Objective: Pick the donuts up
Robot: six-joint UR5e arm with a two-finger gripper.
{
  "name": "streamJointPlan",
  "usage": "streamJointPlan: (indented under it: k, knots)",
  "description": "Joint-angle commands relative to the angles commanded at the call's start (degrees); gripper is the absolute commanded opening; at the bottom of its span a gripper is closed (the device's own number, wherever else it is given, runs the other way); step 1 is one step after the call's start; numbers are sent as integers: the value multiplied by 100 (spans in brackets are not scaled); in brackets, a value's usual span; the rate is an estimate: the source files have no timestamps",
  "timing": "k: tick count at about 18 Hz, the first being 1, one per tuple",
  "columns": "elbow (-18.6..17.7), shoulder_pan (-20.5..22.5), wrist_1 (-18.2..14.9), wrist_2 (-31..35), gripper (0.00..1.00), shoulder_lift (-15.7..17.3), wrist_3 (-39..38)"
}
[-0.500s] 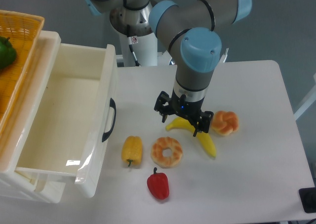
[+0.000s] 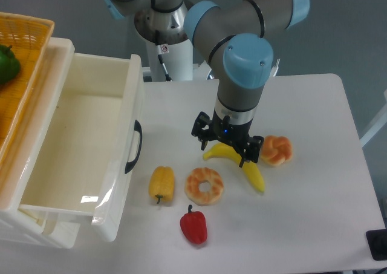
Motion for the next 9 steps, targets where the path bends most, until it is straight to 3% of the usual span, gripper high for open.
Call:
streamJointPlan:
  k: [5, 9]
  knots:
    - [-115, 9, 176, -9, 100, -132, -17]
    - [-387, -105, 737, 9, 100, -281, -44]
